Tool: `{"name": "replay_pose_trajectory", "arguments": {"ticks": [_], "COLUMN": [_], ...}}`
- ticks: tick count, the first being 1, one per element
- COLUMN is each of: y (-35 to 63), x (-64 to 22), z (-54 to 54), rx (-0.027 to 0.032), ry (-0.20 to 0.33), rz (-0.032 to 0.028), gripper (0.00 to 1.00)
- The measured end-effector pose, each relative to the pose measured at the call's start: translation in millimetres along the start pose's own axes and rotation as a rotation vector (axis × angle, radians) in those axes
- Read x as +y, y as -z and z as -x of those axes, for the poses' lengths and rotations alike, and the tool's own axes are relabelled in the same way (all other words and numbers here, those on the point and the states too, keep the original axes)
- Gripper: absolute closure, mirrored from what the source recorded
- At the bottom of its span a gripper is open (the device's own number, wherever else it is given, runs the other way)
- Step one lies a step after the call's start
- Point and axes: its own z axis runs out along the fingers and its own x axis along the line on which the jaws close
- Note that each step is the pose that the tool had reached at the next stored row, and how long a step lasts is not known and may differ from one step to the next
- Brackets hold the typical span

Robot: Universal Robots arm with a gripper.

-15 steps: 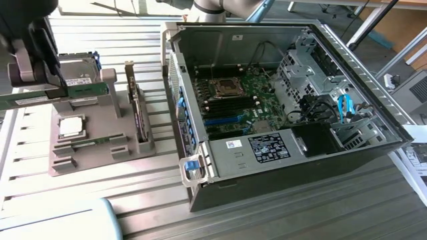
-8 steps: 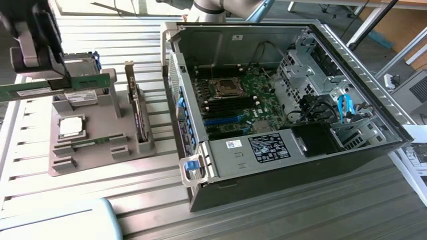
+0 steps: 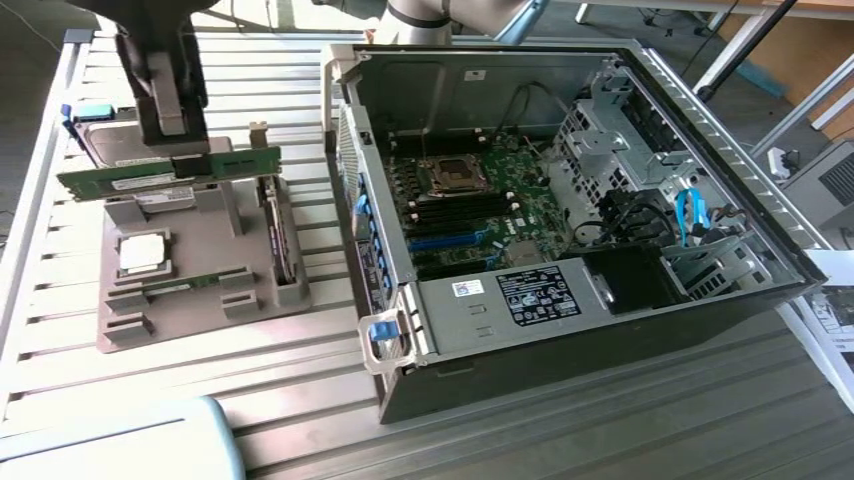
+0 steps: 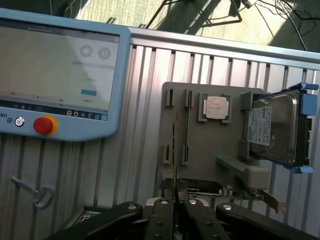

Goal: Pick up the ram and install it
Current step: 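Pick up the ram and move it above insertion slot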

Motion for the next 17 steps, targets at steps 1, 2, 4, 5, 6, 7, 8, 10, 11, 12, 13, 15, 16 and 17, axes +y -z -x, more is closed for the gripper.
{"name": "replay_pose_trajectory", "arguments": {"ticks": [1,2,4,5,6,7,8,10,11,12,13,15,16,17], "y": [-0.3,-0.6,-0.9,-1.1,-1.2,-1.3,-1.4,-2.0,-2.3,-2.6,-2.9,-3.4,-3.5,-3.6], "x": [-4.3,-10.6,-19.5,-24.5,-28.9,-33.6,-38.9,-47.8,-52.2,-56.8,-61.3,-70.4,-75.0,-79.4], "z": [-0.6,-1.4,-2.5,-3.2,-3.7,-4.4,-5.0,-6.2,-6.8,-7.4,-7.9,-9.1,-9.7,-10.3], "rx": [-0.0002,-0.0002,-0.0002,-0.0003,-0.0003,-0.0002,-0.0002,-0.0004,-0.0003,-0.0003,-0.0004,-0.0005,-0.0005,-0.0005], "ry": [0.0,0.0,0.0,0.0,0.0,0.0,0.0,0.0,0.0,0.0,0.0,0.0,0.0,0.0], "rz": [0.0,0.0001,0.0004,0.0004,0.0005,0.0006,0.0008,0.0011,0.0014,0.0017,0.0019,0.0022,0.0024,0.0027], "gripper": [0.87,0.87,0.87,0.87,0.87,0.87,0.87,0.87,0.87,0.87,0.87,0.87,0.87,0.87]}}
